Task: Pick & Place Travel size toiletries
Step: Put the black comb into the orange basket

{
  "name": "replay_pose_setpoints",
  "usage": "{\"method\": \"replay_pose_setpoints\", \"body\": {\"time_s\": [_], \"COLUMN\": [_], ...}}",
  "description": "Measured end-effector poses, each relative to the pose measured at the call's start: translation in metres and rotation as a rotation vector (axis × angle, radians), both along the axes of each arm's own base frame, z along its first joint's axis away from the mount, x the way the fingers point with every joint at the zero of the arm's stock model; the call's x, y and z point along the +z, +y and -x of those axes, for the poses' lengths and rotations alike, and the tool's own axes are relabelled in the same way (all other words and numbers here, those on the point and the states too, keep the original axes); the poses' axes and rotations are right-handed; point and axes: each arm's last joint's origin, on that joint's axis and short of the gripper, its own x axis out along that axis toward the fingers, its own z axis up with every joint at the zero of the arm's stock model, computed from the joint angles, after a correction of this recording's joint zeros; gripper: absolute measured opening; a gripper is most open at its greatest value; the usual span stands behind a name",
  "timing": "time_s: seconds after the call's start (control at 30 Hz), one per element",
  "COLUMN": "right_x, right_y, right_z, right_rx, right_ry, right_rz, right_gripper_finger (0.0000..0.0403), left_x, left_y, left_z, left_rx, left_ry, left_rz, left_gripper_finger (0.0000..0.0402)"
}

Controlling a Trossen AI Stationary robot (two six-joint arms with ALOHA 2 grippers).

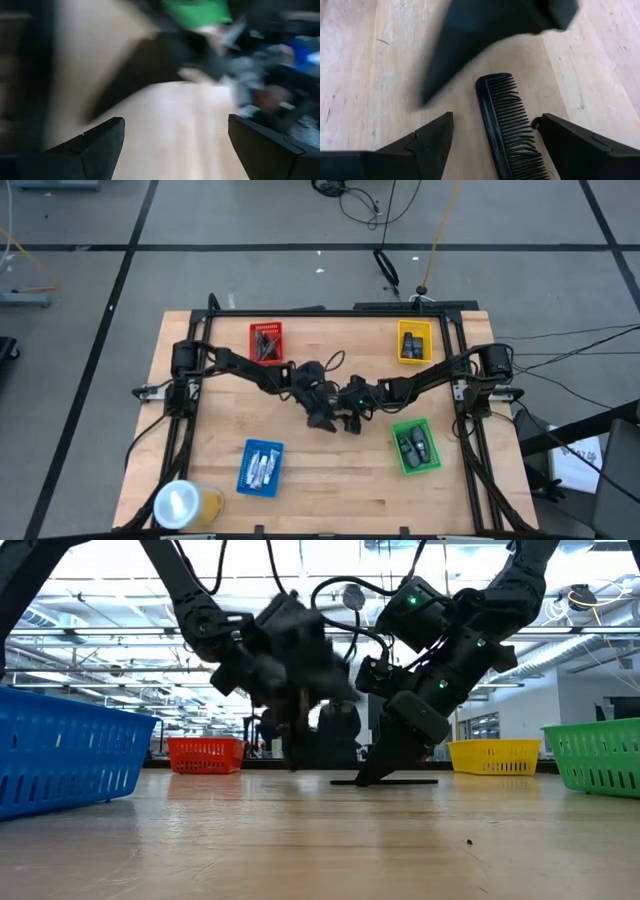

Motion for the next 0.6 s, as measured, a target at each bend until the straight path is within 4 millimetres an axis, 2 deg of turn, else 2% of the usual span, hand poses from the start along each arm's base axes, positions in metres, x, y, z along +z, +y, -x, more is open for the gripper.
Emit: {"method": "replay_pose_setpoints", "body": {"time_s": [0.17, 0.23, 0.43, 0.6], "right_x": [0.0, 0.0, 0.0, 0.0], "right_y": [0.0, 0.0, 0.0, 0.0], "right_z": [0.0, 0.0, 0.0, 0.0], "right_rx": [0.004, 0.004, 0.006, 0.004], "right_ry": [0.0, 0.0, -0.001, -0.001], "right_rz": [-0.005, -0.005, -0.007, -0.01], "right_gripper_finger": [0.0278, 0.0277, 0.0277, 0.0277], "left_x": [-0.008, -0.008, -0.007, -0.012], "left_y": [0.027, 0.032, 0.029, 0.016], "left_z": [0.006, 0.006, 0.004, 0.007], "left_rx": [0.228, 0.266, 0.226, 0.18], "left_ry": [0.101, 0.098, 0.057, 0.13], "left_rz": [-0.183, -0.213, -0.213, -0.201], "left_gripper_finger": [0.0349, 0.0349, 0.0349, 0.0349]}}
